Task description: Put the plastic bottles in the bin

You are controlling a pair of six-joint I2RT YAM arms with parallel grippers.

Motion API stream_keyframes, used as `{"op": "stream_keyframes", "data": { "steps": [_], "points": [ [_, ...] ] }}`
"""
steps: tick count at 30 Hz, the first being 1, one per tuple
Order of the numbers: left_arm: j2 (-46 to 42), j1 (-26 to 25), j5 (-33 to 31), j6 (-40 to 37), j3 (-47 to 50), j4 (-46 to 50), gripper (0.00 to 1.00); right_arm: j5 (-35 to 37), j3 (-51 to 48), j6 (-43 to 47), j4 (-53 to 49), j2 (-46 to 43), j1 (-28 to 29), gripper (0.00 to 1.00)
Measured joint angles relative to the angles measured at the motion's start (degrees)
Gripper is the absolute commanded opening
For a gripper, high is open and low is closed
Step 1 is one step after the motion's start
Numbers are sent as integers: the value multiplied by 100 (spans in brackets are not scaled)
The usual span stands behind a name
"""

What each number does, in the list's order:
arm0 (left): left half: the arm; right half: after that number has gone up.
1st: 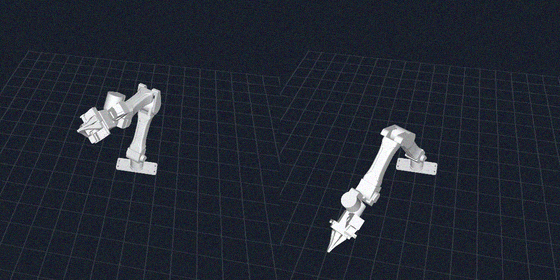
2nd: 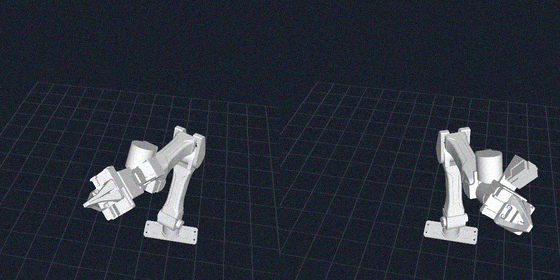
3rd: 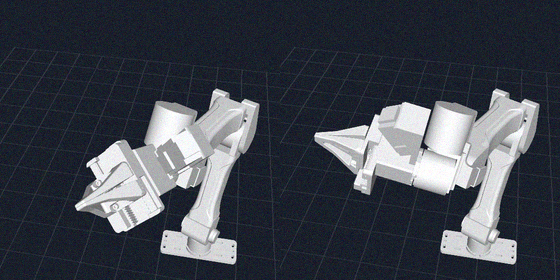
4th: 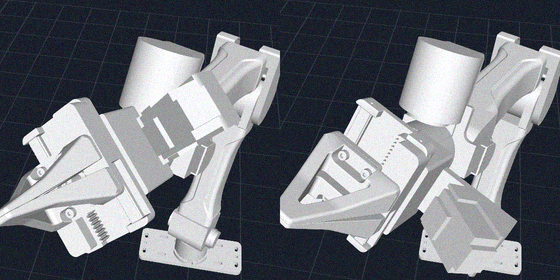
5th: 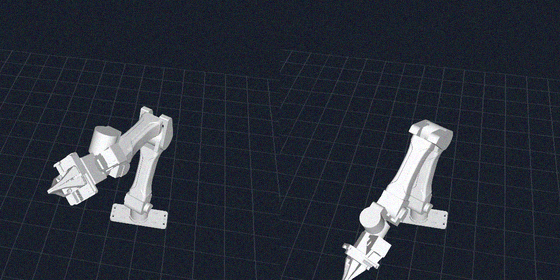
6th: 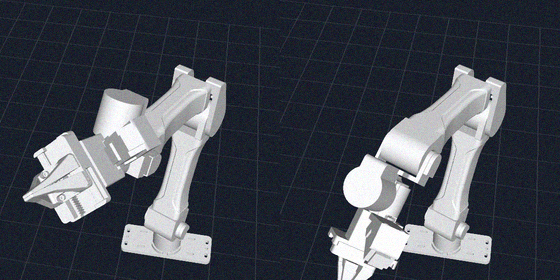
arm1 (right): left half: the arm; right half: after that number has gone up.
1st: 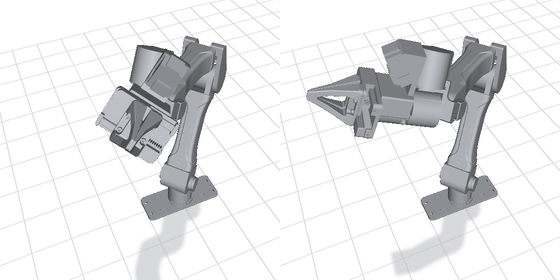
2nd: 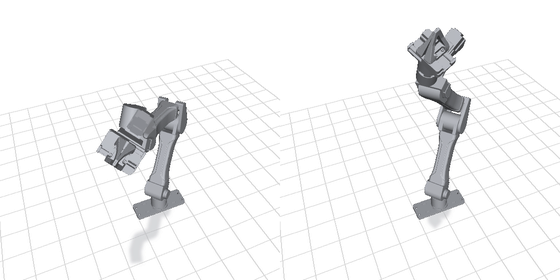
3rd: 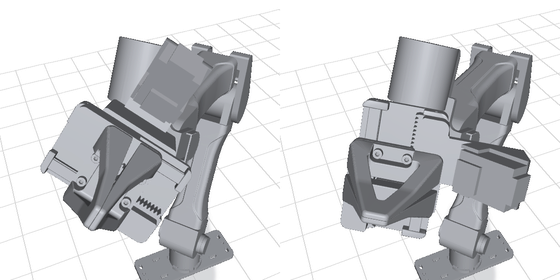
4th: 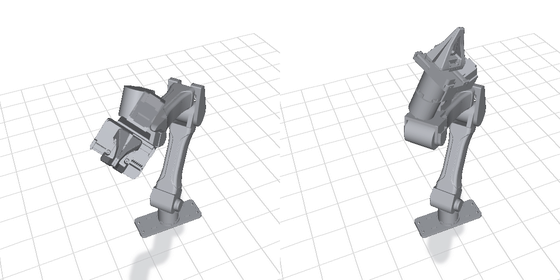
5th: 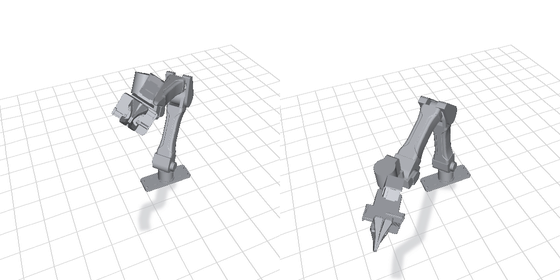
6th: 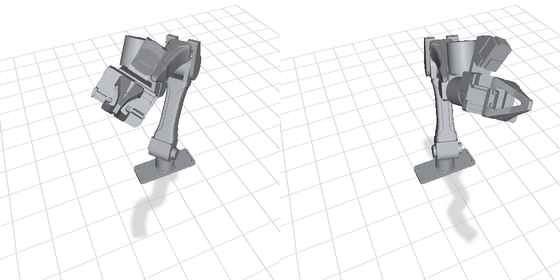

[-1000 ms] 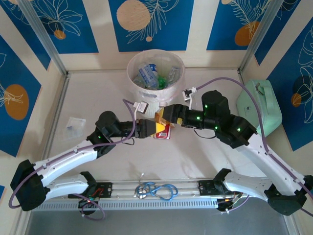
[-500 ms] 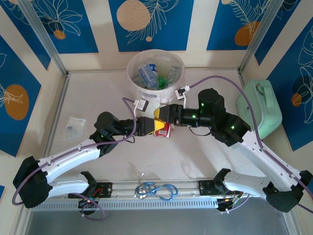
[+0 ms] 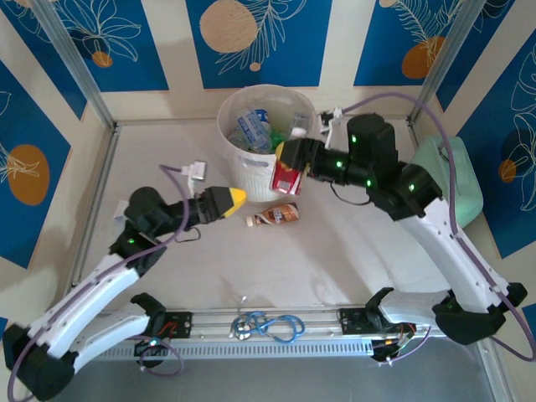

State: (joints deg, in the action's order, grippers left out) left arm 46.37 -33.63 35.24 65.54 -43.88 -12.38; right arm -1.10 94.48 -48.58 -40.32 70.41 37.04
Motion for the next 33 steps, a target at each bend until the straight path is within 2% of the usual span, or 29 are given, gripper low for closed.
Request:
{"op": "stream_keyframes", "data": {
  "steps": [3, 6, 12, 19, 21, 23, 26, 33],
  "points": [
    [-334, 70, -754, -807, -780, 1690, 100, 212, 914, 247, -400, 621, -286, 47],
    [-494, 90, -1534, -1438, -1316, 2907, 100, 417, 1843, 518, -765, 1322, -511, 46],
    [-570, 101, -2339, -1926, -1263, 4197, 98, 1043, 3709, 1110, -1628, 2817, -754, 46],
    [-415, 149, -2697, -2168, -1187, 4750, 94, 1213, 4804, 1493, -2223, 4009, -960, 45],
    [-365, 177, -2754, -2229, -1187, 4776, 94, 1231, 5088, 1565, -2365, 4301, -1008, 51],
    [-289, 212, -2828, -2262, -1178, 4784, 93, 1231, 5209, 1622, -2459, 4513, -1034, 62],
    [-184, 284, -2887, -2260, -1106, 4780, 92, 1231, 5209, 1725, -2599, 4666, -1069, 70],
    [-44, 396, -2887, -2166, -693, 4725, 90, 1209, 5222, 1784, -2706, 4734, -1147, 74]
  ]
}}
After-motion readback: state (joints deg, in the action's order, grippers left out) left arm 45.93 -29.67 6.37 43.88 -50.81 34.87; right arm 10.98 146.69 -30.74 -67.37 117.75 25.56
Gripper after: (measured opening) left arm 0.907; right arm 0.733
